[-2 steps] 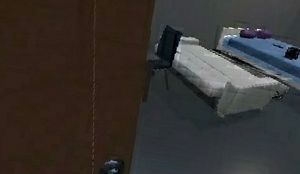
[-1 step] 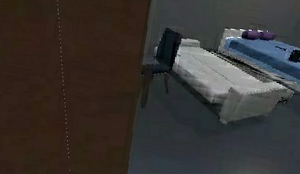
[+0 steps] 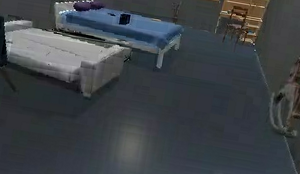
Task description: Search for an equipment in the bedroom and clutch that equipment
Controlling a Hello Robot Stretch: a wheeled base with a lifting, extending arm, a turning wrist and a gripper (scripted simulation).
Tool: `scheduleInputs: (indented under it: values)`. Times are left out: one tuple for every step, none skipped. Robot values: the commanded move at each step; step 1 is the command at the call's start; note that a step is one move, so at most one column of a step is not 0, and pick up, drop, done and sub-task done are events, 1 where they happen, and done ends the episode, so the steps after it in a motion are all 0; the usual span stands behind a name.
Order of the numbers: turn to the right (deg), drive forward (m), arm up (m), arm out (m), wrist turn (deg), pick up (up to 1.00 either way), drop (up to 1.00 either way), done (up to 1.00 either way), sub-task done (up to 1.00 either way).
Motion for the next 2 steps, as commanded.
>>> scheduleInputs:
  values:
    - [45.0,0.00,0.00,0.00,0.0,0.00,0.00,0.00,0.00]
    - [15.0,0.00,0.00,0.00,0.0,0.00,0.00,0.00,0.00]
